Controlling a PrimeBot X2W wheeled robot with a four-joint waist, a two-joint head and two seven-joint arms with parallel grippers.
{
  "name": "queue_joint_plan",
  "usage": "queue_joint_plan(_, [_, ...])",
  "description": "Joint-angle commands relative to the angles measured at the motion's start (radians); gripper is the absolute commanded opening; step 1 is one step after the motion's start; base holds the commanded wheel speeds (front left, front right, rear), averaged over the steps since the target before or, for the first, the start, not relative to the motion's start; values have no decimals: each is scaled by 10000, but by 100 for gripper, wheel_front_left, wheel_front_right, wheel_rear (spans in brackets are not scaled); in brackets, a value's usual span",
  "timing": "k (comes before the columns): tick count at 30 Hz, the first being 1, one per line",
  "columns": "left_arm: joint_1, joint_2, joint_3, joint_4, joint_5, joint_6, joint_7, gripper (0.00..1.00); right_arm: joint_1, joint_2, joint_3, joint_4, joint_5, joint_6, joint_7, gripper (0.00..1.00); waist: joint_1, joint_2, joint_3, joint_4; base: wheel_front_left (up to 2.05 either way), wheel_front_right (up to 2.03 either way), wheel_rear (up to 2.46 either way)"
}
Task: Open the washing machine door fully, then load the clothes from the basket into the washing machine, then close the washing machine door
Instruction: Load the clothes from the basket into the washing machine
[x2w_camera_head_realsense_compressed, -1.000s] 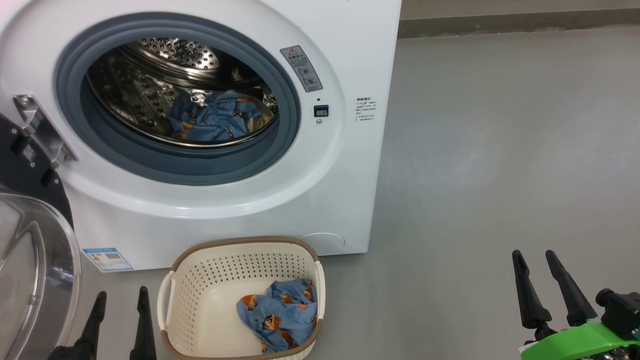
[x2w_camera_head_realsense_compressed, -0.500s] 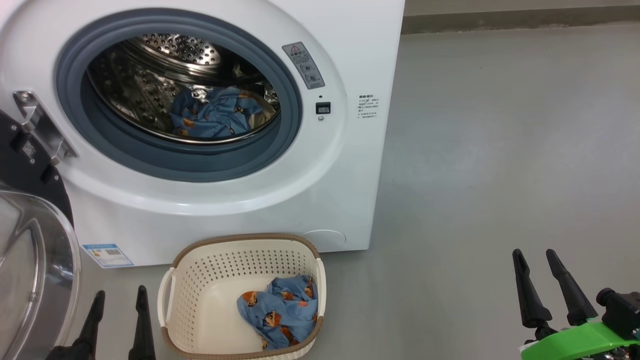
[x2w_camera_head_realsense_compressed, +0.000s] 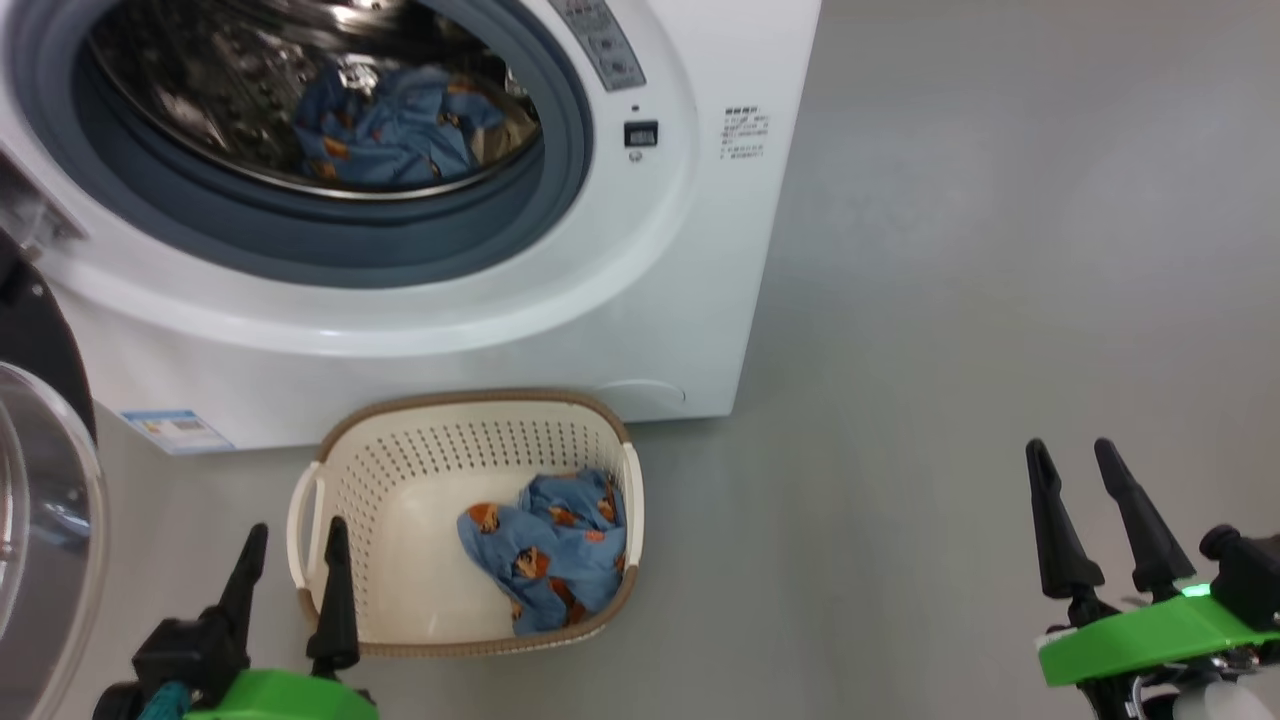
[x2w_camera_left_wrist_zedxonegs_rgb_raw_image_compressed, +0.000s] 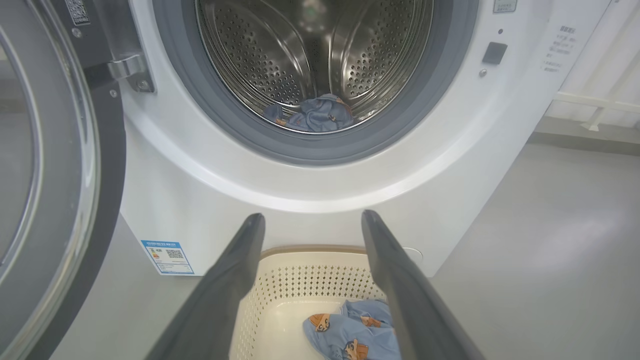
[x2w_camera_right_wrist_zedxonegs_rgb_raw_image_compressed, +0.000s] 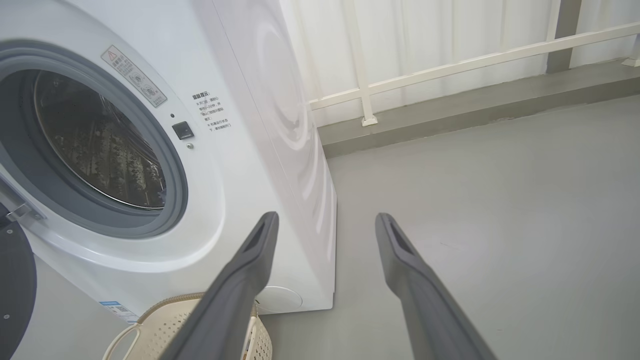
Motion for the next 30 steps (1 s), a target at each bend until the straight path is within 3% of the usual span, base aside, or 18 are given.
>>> queue_joint_plan(1, [-451, 81, 192, -4, -147, 8, -65, 100, -387, -116, 118, -301, -85, 56, -82, 100, 0, 0, 891, -77, 0, 0, 0])
queue_joint_plan(7, [-1545, 123, -359, 1106, -891, 8, -65, 100, -1049, -5, 214, -417, -156, 56, -82, 100, 0, 0, 2132, -259, 0, 0, 0])
queue_joint_plan(17, [-3561, 807, -1993, 3392, -2207, 8, -65, 100, -1904, 361, 226, -501, -218, 56, -82, 100, 0, 0, 3468, -579, 0, 0, 0])
queue_joint_plan(22, [-4476, 1038, -3715, 4760, -3025, 8, 162, 100, -2188, 545, 351, -509, -222, 56, -82, 100, 0, 0, 3922, -769, 0, 0, 0])
queue_joint_plan(30, [-6045, 1887, -6132, 5837, -4854, 8, 563, 100, -2570, 774, 387, -592, -196, 56, -82, 100, 0, 0, 4690, -1181, 0, 0, 0])
